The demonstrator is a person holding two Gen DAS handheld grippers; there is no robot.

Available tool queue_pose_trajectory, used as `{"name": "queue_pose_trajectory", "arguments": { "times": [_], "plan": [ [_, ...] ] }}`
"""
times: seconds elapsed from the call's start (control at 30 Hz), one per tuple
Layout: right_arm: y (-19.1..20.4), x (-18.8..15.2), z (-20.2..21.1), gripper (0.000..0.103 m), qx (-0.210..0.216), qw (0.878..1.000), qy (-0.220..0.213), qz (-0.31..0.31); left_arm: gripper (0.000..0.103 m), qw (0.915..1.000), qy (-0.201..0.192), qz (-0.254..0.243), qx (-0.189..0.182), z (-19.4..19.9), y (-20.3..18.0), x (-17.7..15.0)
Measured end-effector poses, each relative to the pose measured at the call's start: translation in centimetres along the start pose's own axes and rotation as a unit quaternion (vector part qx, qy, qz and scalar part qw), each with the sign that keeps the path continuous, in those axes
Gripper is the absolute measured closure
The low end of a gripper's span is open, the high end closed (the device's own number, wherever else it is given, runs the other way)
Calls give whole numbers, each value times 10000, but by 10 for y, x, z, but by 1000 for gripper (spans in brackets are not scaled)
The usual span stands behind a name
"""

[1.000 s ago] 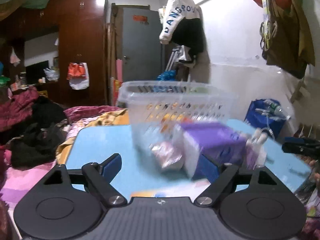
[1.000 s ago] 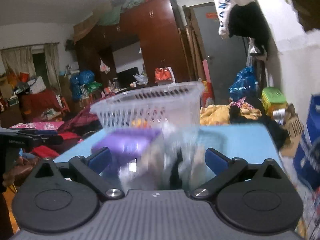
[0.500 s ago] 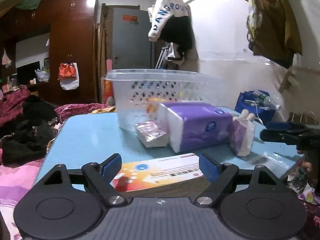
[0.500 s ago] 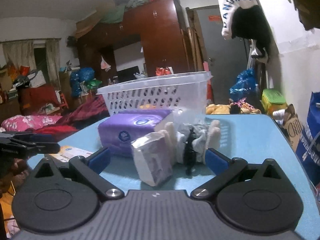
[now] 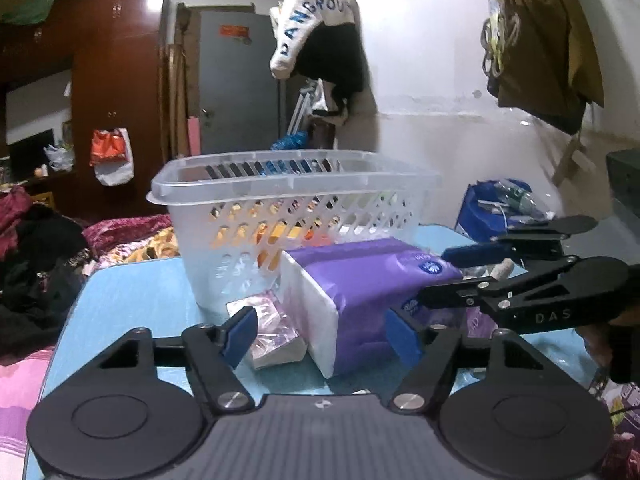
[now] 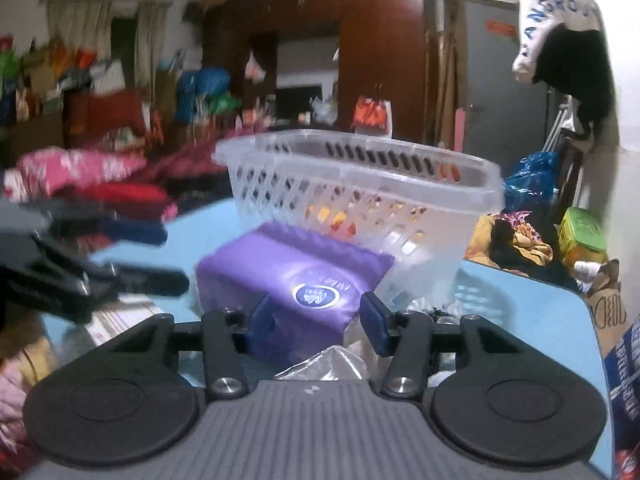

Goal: Organize objects
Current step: 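Grip the purple tissue pack between both grippers and lift it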

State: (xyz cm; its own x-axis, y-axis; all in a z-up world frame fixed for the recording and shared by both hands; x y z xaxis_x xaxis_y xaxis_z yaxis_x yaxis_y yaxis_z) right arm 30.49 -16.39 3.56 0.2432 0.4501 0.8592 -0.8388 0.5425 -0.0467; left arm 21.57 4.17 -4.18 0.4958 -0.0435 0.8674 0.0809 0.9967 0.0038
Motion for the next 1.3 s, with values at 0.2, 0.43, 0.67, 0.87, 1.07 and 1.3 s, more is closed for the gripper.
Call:
{"name": "queue_pose_trajectory", "arguments": {
  "times": [0.2,0.43,0.67,0.87,1.07,1.3],
  "plan": [
    [-4,-3,-1,33,-198,9996,76,209,30,9997,213,-87,-40,-16,-2,0],
    [7,-3,-18,33,114,9970,391,665,40,9985,462,-274,-141,-36,-11,-2],
    [5,-7,-11,41,145,9975,217,654,46,9981,237,-566,-44,-32,-21,-8],
    [14,-4,6,44,193,9986,-173,458,47,9985,-271,-391,-256,-2,-16,-3],
    [35,11,31,47,-91,9947,-703,739,48,9964,-722,-448,-69,25,-23,9],
    [44,30,64,49,-101,9887,-1270,786,48,9908,-1279,-398,-201,65,-28,27]
  ]
}}
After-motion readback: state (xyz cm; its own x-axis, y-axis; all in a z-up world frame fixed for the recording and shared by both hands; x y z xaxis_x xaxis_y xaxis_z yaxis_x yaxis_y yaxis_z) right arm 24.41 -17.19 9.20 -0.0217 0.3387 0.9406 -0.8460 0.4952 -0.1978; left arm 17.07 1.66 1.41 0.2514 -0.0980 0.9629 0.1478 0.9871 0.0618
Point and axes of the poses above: each gripper's, at about its wrist camera, not at the fingertips, and z roughly against the way its jaws point, y to its left, x to its top, the point moved 9 cm from there along -z, roughly the way its jaws point, and after that the axes turned 5 degrees about y, right-handed, at the moved point
